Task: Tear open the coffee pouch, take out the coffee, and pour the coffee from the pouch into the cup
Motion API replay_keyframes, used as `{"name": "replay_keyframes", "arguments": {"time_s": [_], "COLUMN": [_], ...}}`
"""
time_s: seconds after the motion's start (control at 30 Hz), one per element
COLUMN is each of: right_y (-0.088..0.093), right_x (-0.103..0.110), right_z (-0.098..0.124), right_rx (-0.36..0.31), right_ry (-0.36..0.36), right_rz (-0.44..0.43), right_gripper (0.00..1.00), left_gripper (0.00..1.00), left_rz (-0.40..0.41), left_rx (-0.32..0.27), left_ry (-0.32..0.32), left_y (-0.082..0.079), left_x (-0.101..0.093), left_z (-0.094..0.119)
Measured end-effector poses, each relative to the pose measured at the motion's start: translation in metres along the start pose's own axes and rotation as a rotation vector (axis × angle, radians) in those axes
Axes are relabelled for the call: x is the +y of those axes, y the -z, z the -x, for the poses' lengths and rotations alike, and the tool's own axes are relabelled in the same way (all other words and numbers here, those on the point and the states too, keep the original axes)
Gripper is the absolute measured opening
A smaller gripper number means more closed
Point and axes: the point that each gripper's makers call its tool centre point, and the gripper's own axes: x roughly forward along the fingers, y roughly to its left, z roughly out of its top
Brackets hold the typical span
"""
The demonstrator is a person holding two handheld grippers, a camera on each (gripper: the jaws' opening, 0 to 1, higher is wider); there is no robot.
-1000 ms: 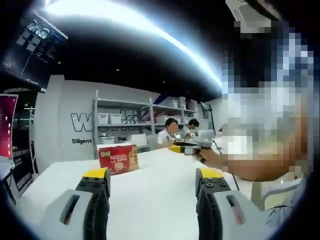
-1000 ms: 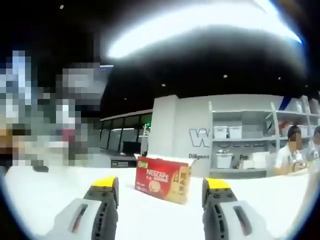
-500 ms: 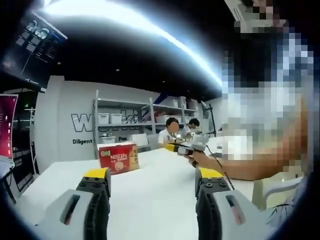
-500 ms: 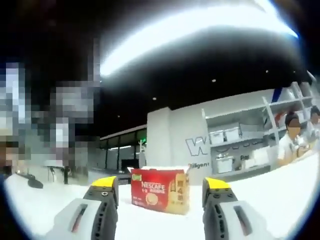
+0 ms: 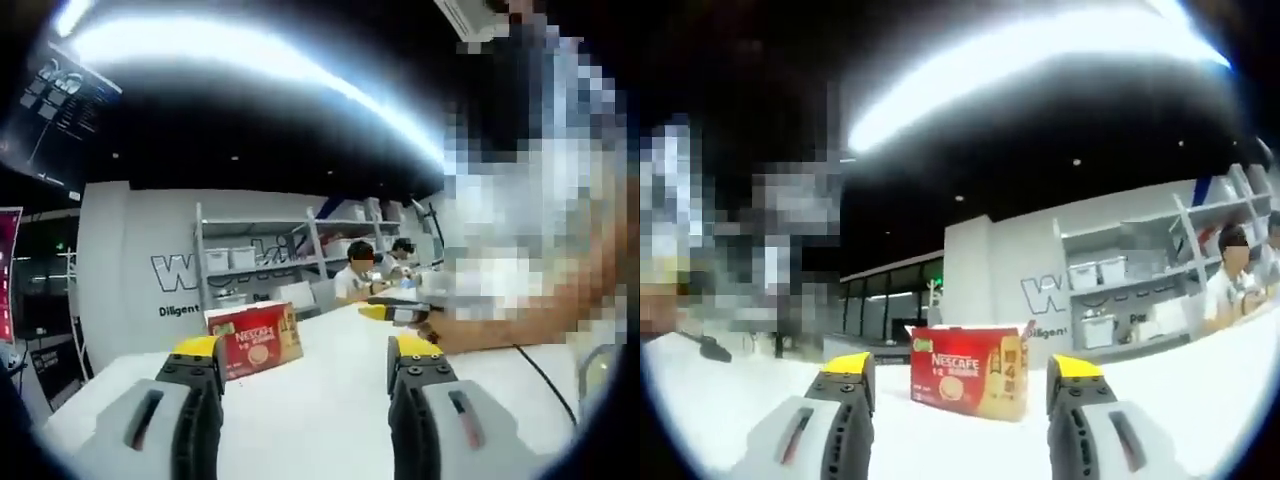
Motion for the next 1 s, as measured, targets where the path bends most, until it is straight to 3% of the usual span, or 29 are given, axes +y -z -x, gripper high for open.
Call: {"name": "replay_keyframes", "arguments": {"time_s": [0.2, 0.33, 0.5, 0.7, 0.8, 1.0], "right_y": [0.004, 0.005, 0.006, 0.007, 0.009, 0.008], "right_x": [-0.002, -0.001, -0.002, -0.004, -0.005, -0.008], "right_z": [-0.001, -0.003, -0.004, -0.002, -0.002, 0.0], "right_rx": [0.0, 0.004, 0.004, 0.003, 0.01, 0.008], "right_ry": [-0.002, -0.006, -0.007, 0.0, 0.002, 0.012], "right_rz": [0.018, 0.004, -0.002, -0.011, -0.016, -0.013], "right_gripper": [0.69, 0.69, 0.68, 0.68, 0.68, 0.68], "left_gripper": [0.56, 0.58, 0.61, 0.66, 0.53, 0.68], "left_rz": [0.045, 0.066, 0.084, 0.053, 0.083, 0.085], "left_rx": [-0.057, -0.066, -0.017, -0.02, 0.015, 0.012], "left_ry": [0.027, 0.036, 0.046, 0.018, -0.013, -0.021], "left_y": [-0.014, -0.017, 0.001, 0.018, 0.031, 0.046], "left_x": [0.028, 0.043, 0.059, 0.075, 0.081, 0.094], "left_z": [-0.034, -0.051, -0.077, -0.097, -0.099, -0.11]}}
